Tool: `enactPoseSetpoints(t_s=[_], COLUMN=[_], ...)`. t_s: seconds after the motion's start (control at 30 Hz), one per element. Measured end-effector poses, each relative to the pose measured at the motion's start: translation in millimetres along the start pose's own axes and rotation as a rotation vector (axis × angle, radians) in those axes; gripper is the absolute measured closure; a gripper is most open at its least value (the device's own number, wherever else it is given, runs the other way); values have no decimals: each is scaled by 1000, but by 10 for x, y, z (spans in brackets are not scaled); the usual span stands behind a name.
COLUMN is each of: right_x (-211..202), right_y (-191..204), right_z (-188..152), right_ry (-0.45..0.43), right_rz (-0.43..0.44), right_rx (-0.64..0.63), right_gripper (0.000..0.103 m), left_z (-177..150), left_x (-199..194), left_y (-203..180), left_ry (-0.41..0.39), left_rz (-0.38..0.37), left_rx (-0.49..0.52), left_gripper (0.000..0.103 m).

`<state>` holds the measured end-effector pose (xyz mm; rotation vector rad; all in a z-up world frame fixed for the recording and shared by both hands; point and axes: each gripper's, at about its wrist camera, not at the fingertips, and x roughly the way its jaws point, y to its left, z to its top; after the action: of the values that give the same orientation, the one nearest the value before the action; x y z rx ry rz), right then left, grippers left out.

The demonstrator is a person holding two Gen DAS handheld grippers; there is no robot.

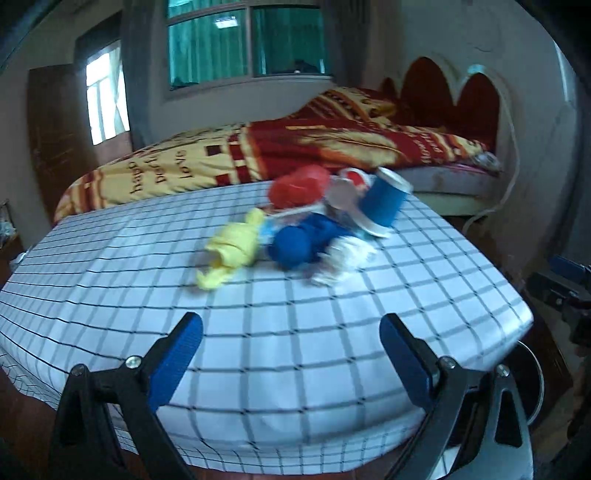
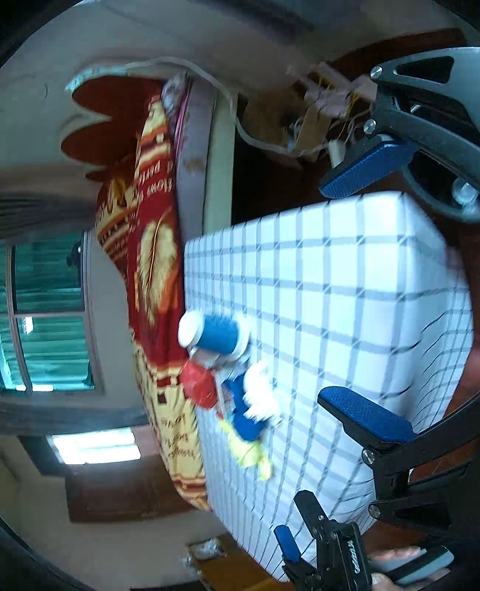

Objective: Collect trash
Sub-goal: 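Grasp the blue-and-white paper cup with the right tool while the left tool grasps the yellow knitted cloth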

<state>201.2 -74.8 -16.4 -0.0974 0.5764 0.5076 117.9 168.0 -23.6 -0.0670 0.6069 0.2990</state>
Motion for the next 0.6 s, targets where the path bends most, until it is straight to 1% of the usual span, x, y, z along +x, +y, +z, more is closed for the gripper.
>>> enactPoseSetpoints(t_s=[0.13,0.2,0.23,0.3,0.37,0.43,0.53,0.6], right_x=[330,559,679,876,1082,1321,1572,1723], right_y=[180,286,330,385,428,445,431,400], right_z=[281,435,506,609,712,810,906,968], right_ry=[-6,-2,-1,5,17,36,56,69], right_rz=[56,67,74,77,73,72,70,75], right_rx=[17,11,11,13,17,27,34,45], right_gripper=[1,2,3,5,10,10,13,14], left_z=[168,232,260,302,339,359,384,420], left_x=[298,464,536,686,846,984,1135,1236], left_y=[377,486,528,576,607,631,664,687], left_ry=[8,26,28,40,50,69,88,101], left_rz=[48,49,50,56,58,62,58,50], left_rx=[-39,-49,-56,-60,-57,-55,-64,-68], left_gripper=[11,17,17,17,17,17,18,20])
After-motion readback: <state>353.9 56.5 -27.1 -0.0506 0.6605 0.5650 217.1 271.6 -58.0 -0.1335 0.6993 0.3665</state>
